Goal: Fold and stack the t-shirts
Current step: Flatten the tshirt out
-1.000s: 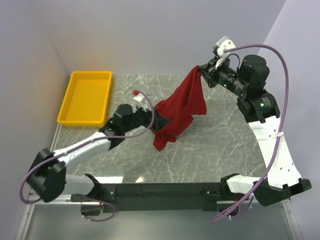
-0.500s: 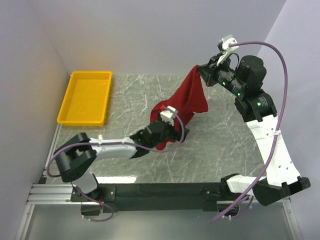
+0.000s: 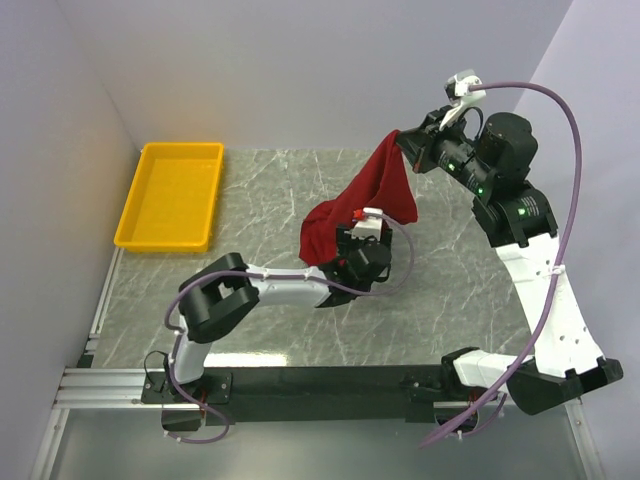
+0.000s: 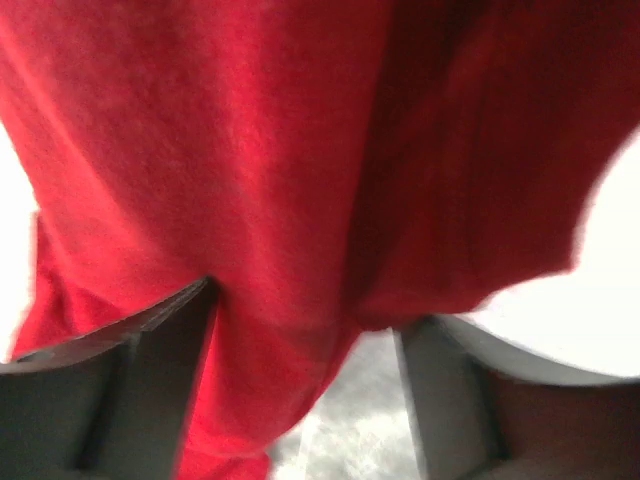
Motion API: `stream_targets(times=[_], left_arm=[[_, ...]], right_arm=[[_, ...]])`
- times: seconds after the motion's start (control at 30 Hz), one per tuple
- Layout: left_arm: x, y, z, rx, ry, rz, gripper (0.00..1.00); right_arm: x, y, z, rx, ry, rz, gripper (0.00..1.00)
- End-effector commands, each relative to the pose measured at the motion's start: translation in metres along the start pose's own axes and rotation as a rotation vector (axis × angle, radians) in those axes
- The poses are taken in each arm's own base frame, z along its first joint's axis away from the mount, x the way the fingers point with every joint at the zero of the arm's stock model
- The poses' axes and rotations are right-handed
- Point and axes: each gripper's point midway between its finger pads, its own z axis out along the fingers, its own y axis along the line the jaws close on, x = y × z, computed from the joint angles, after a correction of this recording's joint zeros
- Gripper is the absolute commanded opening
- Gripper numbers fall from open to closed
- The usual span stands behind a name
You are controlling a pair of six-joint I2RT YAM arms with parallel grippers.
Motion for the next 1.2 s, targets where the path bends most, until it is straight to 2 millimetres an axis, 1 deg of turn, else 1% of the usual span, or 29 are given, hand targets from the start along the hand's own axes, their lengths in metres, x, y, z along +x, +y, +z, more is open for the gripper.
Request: stream_targets(times=[0.0,0.03,0.13,0.17,0.2,0.23,0.27,0.3,0.33,0.37,0.4,0.43,0.47,0.5,0.57,0.6,0.7,0.77,0.8,0.83,0.87,0.9,0.93,0.97,1.0,1.03,1.07,1.13,1.17], left_arm=[[-0.02,0.024,0.007,-0.21,-0.081,0.012,0.73],[-0.023,0.023,0.008,-0.21,-0.084,0.013,0.48],[-0.033,0.027,0.003,-0.215,-0.083,-0.011,0.01],[-0.052,0.028,-0.005,-0.198,-0.099,-0.052,0.01],[-0.046,0.029,-0.01,-0.154,-0.079,-0.052,0.01],[-0.052,0.03,-0.016,-0.119,-0.076,-0.065,0.01],[-0.081,0.031,-0.032,-0.065,-0.099,-0.12,0.01],[-0.072,0.041,-0.039,-0.038,-0.078,-0.11,0.01],[-0.077,0.033,-0.048,0.061,-0.054,-0.13,0.01],[-0.107,0.036,-0.067,0.13,-0.082,-0.195,0.01],[-0.102,0.047,-0.072,0.158,-0.063,-0.195,0.01],[-0.107,0.039,-0.082,0.265,-0.043,-0.213,0.01],[-0.134,0.043,-0.1,0.333,-0.08,-0.266,0.01],[-0.135,0.053,-0.101,0.364,-0.074,-0.269,0.01],[-0.158,0.05,-0.124,0.504,-0.076,-0.288,0.01],[-0.167,0.061,-0.121,0.507,-0.082,-0.289,0.01],[-0.193,0.065,-0.133,0.591,-0.077,-0.264,0.01],[-0.205,0.065,-0.138,0.624,-0.086,-0.234,0.01],[-0.218,0.065,-0.142,0.644,-0.1,-0.225,0.01],[-0.222,0.065,-0.143,0.653,-0.104,-0.213,0.01],[-0.238,0.065,-0.147,0.662,-0.133,-0.203,0.01],[-0.242,0.067,-0.149,0.667,-0.131,-0.194,0.01],[-0.248,0.067,-0.151,0.671,-0.139,-0.191,0.01],[-0.256,0.066,-0.153,0.679,-0.153,-0.186,0.01],[-0.274,0.064,-0.16,0.702,-0.185,-0.191,0.01],[-0.283,0.062,-0.164,0.722,-0.199,-0.191,0.01],[-0.305,0.058,-0.174,0.753,-0.239,-0.198,0.01],[-0.323,0.045,-0.189,0.846,-0.259,-0.203,0.01],[-0.345,0.04,-0.202,0.891,-0.299,-0.214,0.01]], right_arm=[[-0.045,0.009,-0.02,-0.008,-0.143,-0.011,0.0],[-0.045,0.008,-0.021,-0.003,-0.144,-0.014,0.0],[-0.04,-0.001,-0.021,0.035,-0.139,-0.043,0.0],[-0.04,-0.005,-0.024,0.048,-0.14,-0.055,0.0],[-0.034,-0.01,-0.023,0.063,-0.129,-0.08,0.0],[-0.033,-0.019,-0.024,0.09,-0.126,-0.088,0.0],[-0.03,-0.025,-0.025,0.103,-0.119,-0.116,0.0],[-0.024,-0.031,-0.024,0.111,-0.102,-0.129,0.0],[-0.02,-0.038,-0.026,0.119,-0.087,-0.159,0.0],[-0.016,-0.041,-0.026,0.116,-0.075,-0.173,0.0],[-0.009,-0.046,-0.026,0.12,-0.055,-0.187,0.0],[-0.004,-0.049,-0.026,0.121,-0.037,-0.218,0.0],[0.002,-0.053,-0.027,0.116,-0.02,-0.228,0.0],[0.008,-0.055,-0.027,0.111,-0.001,-0.238,0.0],[0.014,-0.06,-0.03,0.109,0.016,-0.267,0.0],[0.02,-0.063,-0.031,0.109,0.028,-0.277,0.0],[0.017,-0.069,-0.04,0.135,0.015,-0.291,0.0],[0.009,-0.071,-0.047,0.152,-0.006,-0.301,0.0],[0.001,-0.075,-0.053,0.173,-0.023,-0.308,0.0],[-0.007,-0.076,-0.058,0.19,-0.047,-0.317,0.0],[-0.014,-0.078,-0.062,0.208,-0.065,-0.319,0.0],[-0.029,-0.075,-0.068,0.216,-0.101,-0.318,0.0],[-0.043,-0.085,-0.08,0.27,-0.133,-0.322,0.0],[-0.053,-0.086,-0.086,0.291,-0.161,-0.32,0.0],[-0.071,-0.083,-0.094,0.308,-0.209,-0.31,0.0],[-0.085,-0.086,-0.106,0.35,-0.253,-0.314,0.0],[-0.097,-0.085,-0.113,0.367,-0.287,-0.311,0.0],[-0.134,-0.077,-0.136,0.42,-0.404,-0.311,0.0],[-0.156,-0.068,-0.15,0.434,-0.466,-0.324,0.0]])
